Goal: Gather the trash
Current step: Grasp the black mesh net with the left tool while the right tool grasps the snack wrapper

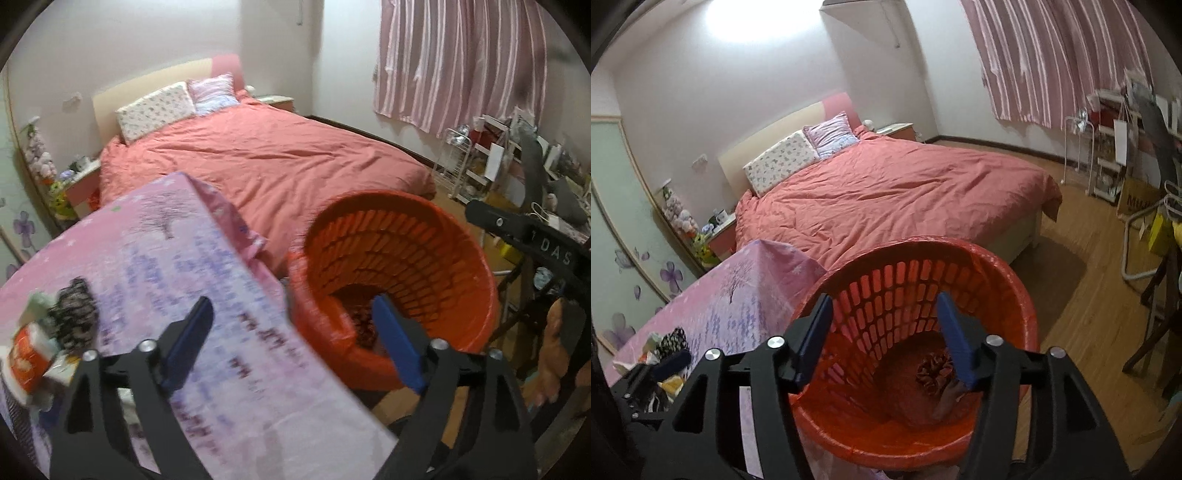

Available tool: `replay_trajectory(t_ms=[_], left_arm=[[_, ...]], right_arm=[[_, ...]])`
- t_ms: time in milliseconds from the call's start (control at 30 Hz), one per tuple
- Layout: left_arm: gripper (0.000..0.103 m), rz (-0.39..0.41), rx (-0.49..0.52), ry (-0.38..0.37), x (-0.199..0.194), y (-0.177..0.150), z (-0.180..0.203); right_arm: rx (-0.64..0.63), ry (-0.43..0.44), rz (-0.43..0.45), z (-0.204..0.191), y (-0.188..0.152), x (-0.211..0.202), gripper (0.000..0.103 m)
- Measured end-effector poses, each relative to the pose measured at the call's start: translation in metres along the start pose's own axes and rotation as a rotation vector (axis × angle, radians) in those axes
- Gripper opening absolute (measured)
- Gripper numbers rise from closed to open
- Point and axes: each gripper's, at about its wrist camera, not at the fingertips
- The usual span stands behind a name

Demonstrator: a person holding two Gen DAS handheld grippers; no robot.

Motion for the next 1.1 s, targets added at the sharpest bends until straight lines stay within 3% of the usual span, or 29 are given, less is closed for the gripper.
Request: replay_trajectory(t_ms=[167,400,700,800,967,1100], left_arm=[[0.093,0.019,-0.007,0.070,-0.028,-0.022,-0.031],[0.093,0.031,-0.070,0.184,-0.075,-0.067,-0.100],[0.093,0.021,-0.315,0.395,-0.127,-0.124,-0.235],[0.093,0.009,-0.392,0.464,-0.134,-0.139,-0.273],[0.087,-0.034,-0.464,0.487,-0.129,-0.154,-0.311],[0.087,-0.060,-0.497,0.466,-0.121,-0.158,-0.326]], right_arm=[[-0.054,0.013,-0.005,-0.028,-0.008,-0.005,0.073],[-0.158,0.056,-0.066,-0.081,-0.033,-0.004,0.076],[-0.285,0.156,-0.155,-0.163,-0.068,0.006,0.076],[-0.337,0.201,-0.181,-0.190,-0.078,0.008,0.071],[-0.437,0.264,-0.210,-0.238,-0.095,0.018,0.067],[-0.533,0.257,-0.233,-0.263,-0.105,0.030,0.068]])
Point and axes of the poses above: each gripper's, at about its wrist camera, not at the fingertips, and x roughly the way its jaws point, z to its right, y to its top, and after that the axes turned 2 degrees about -x, right-handed
